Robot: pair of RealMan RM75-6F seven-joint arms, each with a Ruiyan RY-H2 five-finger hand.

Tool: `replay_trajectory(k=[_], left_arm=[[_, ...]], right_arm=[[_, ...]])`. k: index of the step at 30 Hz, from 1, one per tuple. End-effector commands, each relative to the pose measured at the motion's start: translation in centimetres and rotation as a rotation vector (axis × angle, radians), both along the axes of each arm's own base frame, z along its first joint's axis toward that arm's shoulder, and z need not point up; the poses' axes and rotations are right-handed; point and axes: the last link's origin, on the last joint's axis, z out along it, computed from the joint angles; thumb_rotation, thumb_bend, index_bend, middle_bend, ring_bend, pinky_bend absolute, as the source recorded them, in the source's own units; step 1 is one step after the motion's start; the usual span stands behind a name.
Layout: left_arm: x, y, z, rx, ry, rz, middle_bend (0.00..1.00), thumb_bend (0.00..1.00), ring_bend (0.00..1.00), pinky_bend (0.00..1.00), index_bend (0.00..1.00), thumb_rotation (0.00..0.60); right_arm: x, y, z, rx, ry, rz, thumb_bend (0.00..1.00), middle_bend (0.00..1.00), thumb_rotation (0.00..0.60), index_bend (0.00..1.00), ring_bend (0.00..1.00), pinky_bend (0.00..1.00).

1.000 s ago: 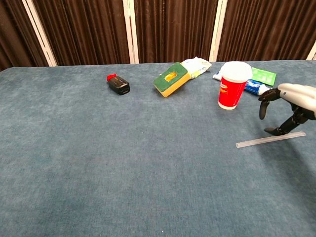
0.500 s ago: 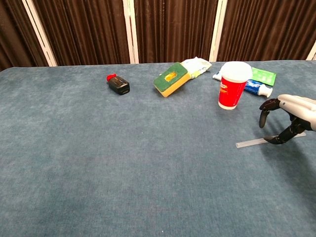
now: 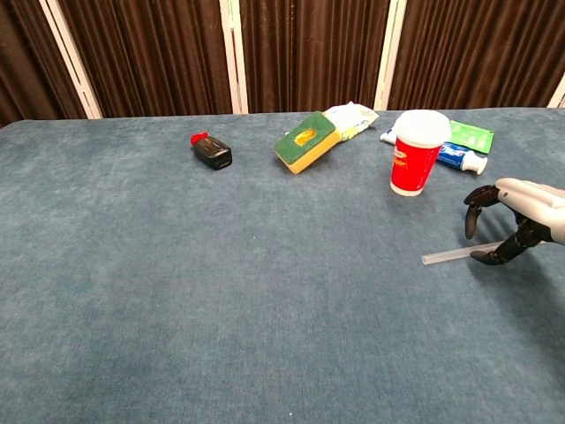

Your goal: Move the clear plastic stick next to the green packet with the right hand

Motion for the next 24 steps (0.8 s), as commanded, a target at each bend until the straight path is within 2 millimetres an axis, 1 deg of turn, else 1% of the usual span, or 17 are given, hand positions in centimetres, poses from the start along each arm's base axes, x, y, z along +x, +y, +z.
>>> replay_trajectory(k=[1,7,24], left_arm=[[0.0,0.0,-0.01,0.0,0.0,0.0,0.0,0.38,0.0,0.0,0.21,0.6],[0.02,-0.02,-0.01,0.0,0.001,0.0,0.0,0.38,0.0,0.0,0.21,0.6],[0.01,-0.01,0.0,0.0,0.0,0.001,0.0,0.39,0.0,0.0,0.21,0.6]], right_arm=[[-0.21,0.01,-0.09,0.001,0.0,-0.006,0.29,0.14,0.6,0.51,0.0,0.0],[-0.55,0.1,-0.23,0.006,-0.001,-0.014,0.29,0.14,0.6,0.52,0.0,0.0],[-0.47,-0.07,-0.85,0.016,0.0,-0.02,0.3,0.14,0.6,0.52,0.0,0.0]])
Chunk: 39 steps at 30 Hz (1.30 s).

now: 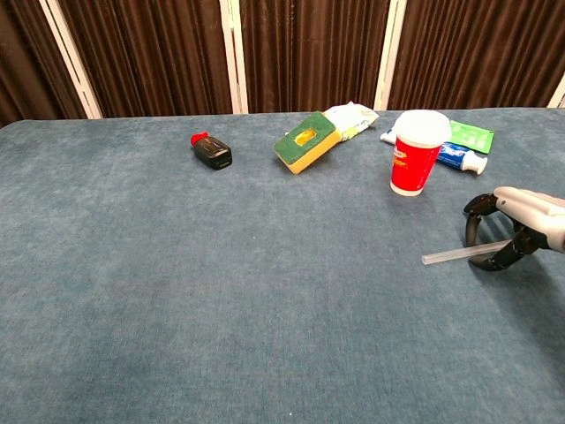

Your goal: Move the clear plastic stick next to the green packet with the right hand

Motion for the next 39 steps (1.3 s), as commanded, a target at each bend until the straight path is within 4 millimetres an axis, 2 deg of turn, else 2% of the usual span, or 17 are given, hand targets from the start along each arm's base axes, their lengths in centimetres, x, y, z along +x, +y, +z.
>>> replay_trajectory(k=[1,6,23,36,39], left_arm=[[0.0,0.0,0.0,0.0,0.0,0.0,0.0,0.38,0.0,0.0,0.21,0.6],[0.0,0.0,0.0,0.0,0.0,0.0,0.0,0.38,0.0,0.0,0.21,0.6],[0.0,0.0,0.0,0.0,0.0,0.001,0.0,0.38,0.0,0.0,0.21,0.6],[0.0,0.0,0.0,0.0,-0.002,0.001,0.0,0.38,0.0,0.0,0.21,0.6],[0.0,0.0,0.0,0.0,-0.002,0.001,0.0,0.38,0.0,0.0,0.21,0.6]], right_arm=[[0.0,0.0,0.0,0.0,0.001,0.0,0.3,0.14,0.6,0.52,0.0,0.0],[0.0,-0.1,-0.1,0.004,0.0,-0.004,0.37,0.14,0.6,0.53,0.0,0.0],[0.6,0.2,0.1,0.005,-0.025,0.001,0.39,0.14,0.6,0.54,0.0,0.0],[3.8,-0.5,4.2,-0.089,-0.138,0.062,0.38,0.14,0.6,0.55,0.0,0.0],[5.1,-0.7,6.1,-0.14,-0.243,0.053,0.38,0.15,0.6,0.55,0.0,0.0]])
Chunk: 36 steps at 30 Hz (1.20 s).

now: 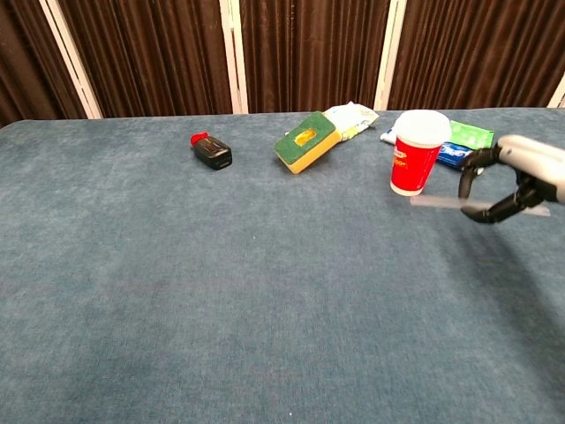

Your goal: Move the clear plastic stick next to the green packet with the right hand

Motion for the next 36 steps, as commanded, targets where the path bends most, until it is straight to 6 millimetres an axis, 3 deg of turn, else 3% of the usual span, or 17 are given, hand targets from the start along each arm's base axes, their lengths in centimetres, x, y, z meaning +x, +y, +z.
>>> replay_trajectory(k=[1,9,14,20,27,36], left_arm=[[0.0,0.0,0.0,0.0,0.0,0.0,0.0,0.38,0.0,0.0,0.21,0.6],[0.0,0.0,0.0,0.002,-0.001,-0.001,0.0,0.38,0.0,0.0,0.21,0.6],[0.0,0.0,0.0,0.005,-0.003,-0.001,0.0,0.38,0.0,0.0,0.21,0.6],[0.0,0.0,0.0,0.007,-0.004,-0.001,0.0,0.38,0.0,0.0,0.21,0.6],[0.0,0.0,0.0,0.009,-0.007,0.0,0.0,0.38,0.0,0.0,0.22,0.6],[-0.1,0.1,0.0,0.009,-0.013,0.002,0.0,0.41,0.0,0.0,0.22,0.6]], right_arm=[[1.5,-0.4,2.7,-0.067,-0.143,-0.015,0.38,0.15,0.6,0.56,0.0,0.0],[4.2,-2.3,9.0,-0.198,-0.544,-0.093,0.38,0.15,0.6,0.56,0.0,0.0],[5.8,-4.0,12.6,-0.292,-0.89,-0.15,0.38,0.15,0.6,0.57,0.0,0.0],[7.4,-6.3,15.2,-0.328,-1.144,-0.182,0.37,0.17,0.6,0.59,0.0,0.0],[9.2,-8.2,15.0,-0.313,-1.391,-0.227,0.37,0.18,0.6,0.6,0.0,0.0],[8.7,-9.3,11.0,-0.332,-1.482,-0.291,0.36,0.19,0.6,0.61,0.0,0.0]])
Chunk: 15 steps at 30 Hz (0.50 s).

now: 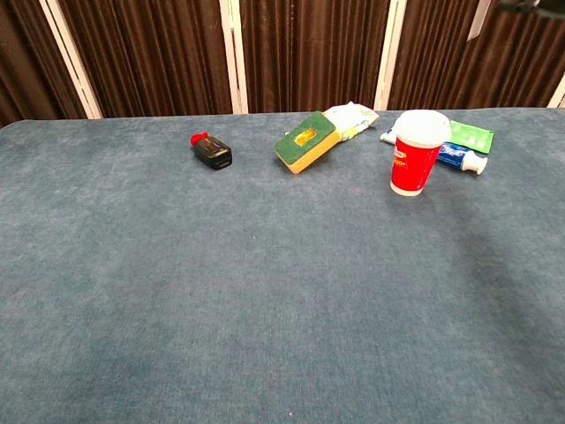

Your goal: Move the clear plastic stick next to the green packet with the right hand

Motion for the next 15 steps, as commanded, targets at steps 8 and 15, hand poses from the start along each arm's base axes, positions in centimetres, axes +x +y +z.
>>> replay_trajectory(k=[8,15], left_arm=[[0.0,0.0,0.0,0.0,-0.002,0.002,0.0,0.44,0.0,0.0,0.22,0.6],[0.0,0.0,0.0,-0.001,-0.007,0.003,0.0,0.46,0.0,0.0,0.23,0.6]], right_arm=[[-0.5,-1.0,-3.9,-0.017,-0.051,-0.054,0.32,0.19,0.6,0.61,0.0,0.0],[-0.4,-1.6,-6.0,-0.035,-0.044,-0.072,0.31,0.19,0.6,0.61,0.0,0.0]])
